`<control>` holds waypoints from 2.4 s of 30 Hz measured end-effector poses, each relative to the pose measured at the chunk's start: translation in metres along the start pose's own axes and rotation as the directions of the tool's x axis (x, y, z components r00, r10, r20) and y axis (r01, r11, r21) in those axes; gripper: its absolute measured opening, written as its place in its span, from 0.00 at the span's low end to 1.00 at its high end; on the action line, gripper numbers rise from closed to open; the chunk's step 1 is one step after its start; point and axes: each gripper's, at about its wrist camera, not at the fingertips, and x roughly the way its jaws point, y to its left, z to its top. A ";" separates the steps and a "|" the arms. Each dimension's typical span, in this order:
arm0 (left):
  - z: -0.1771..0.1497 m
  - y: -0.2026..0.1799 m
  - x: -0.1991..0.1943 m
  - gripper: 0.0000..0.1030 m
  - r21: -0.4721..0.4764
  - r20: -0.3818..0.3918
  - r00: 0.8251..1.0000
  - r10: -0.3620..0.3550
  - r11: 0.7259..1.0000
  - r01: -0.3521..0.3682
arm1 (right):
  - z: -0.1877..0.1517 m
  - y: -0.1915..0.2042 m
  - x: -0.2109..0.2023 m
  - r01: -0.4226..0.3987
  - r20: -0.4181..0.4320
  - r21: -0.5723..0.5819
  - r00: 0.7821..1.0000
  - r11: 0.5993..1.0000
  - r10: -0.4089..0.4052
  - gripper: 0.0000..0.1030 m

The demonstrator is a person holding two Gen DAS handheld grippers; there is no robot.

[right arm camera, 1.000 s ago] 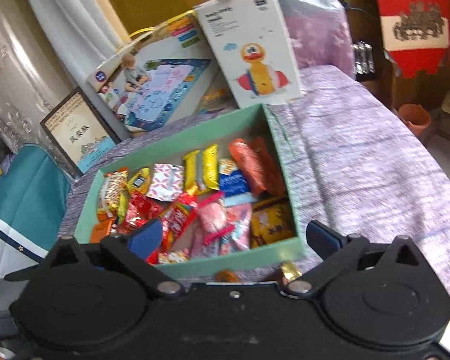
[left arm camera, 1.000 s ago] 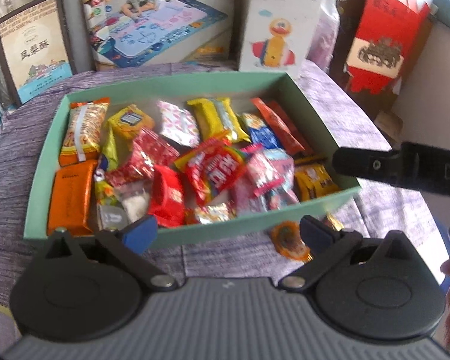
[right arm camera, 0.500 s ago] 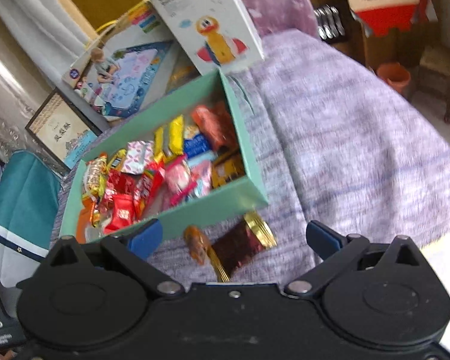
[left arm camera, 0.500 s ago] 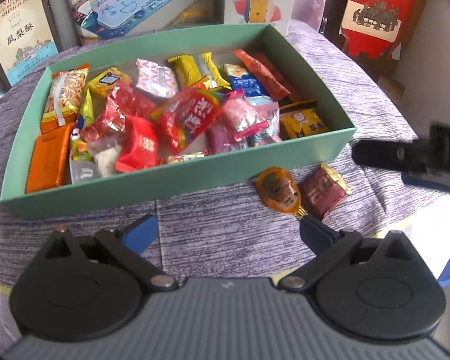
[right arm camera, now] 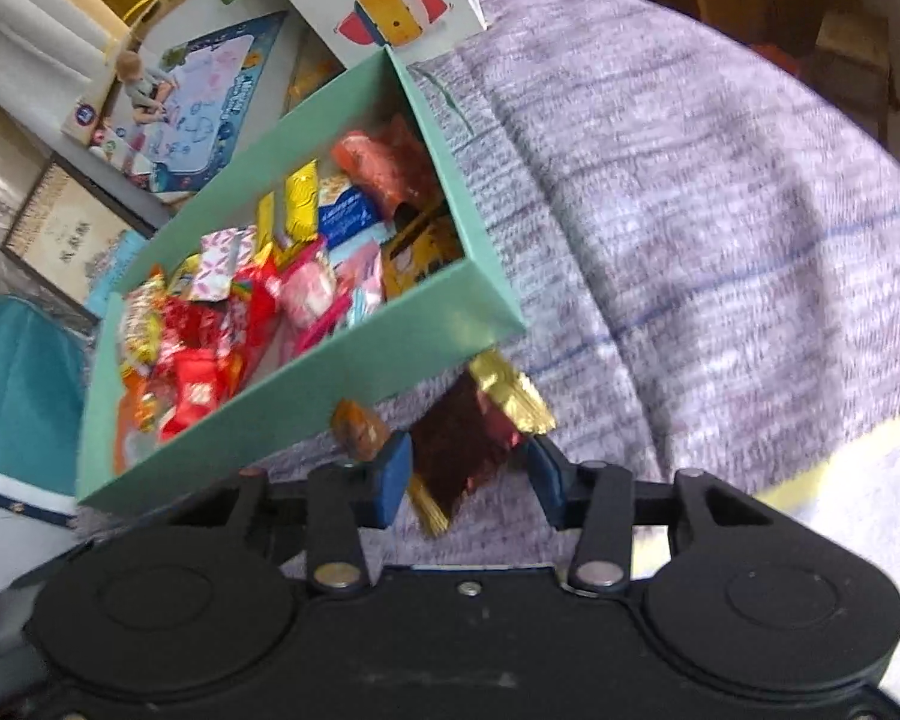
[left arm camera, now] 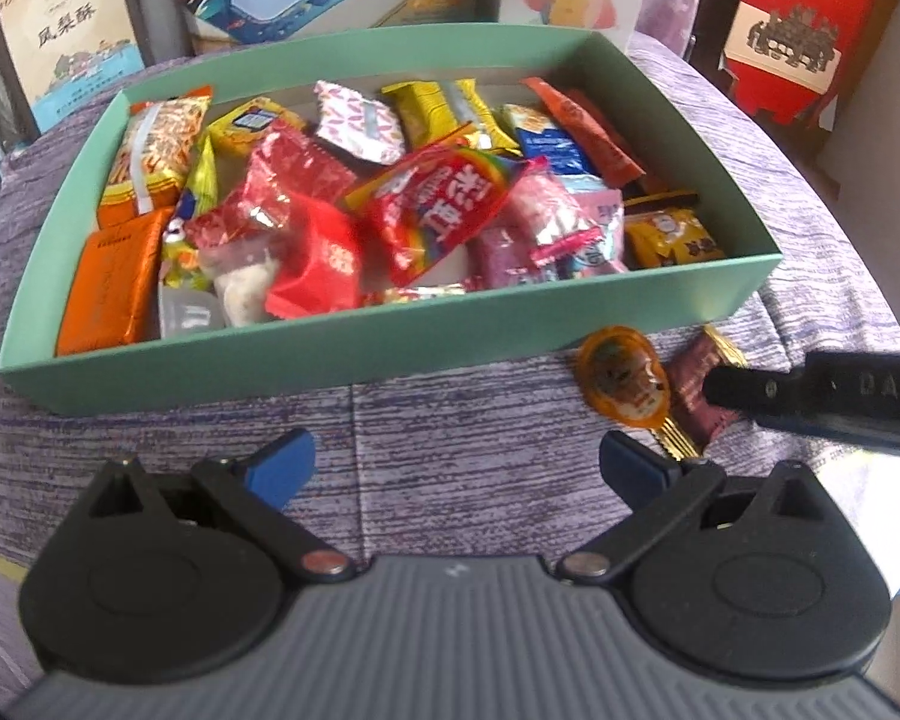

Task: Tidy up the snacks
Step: 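Grasp the brown gold-edged chocolate with the right gripper while the left grasps the orange lollipop, then carry the chocolate and orange lollipop into the tray, open both grippers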

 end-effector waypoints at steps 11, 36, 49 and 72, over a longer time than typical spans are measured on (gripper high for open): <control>-0.003 0.028 0.008 1.00 -0.063 -0.016 1.000 -0.016 0.998 0.015 | -0.004 0.037 0.019 0.215 0.120 -0.230 0.974 0.949 -0.192 0.41; 0.019 -0.066 0.033 0.42 0.076 0.036 0.997 -0.073 0.995 0.070 | -0.013 -0.022 -0.011 0.131 0.135 -0.292 0.986 0.947 -0.095 0.55; 0.001 -0.020 0.018 0.44 0.051 0.040 0.998 -0.057 0.997 0.055 | -0.029 0.016 0.002 0.213 0.189 -0.463 0.972 0.860 -0.140 0.36; -0.003 0.012 -0.049 0.39 0.017 0.137 0.980 -0.147 0.989 0.146 | -0.011 0.052 -0.062 0.034 0.177 -0.380 0.983 0.924 0.037 0.36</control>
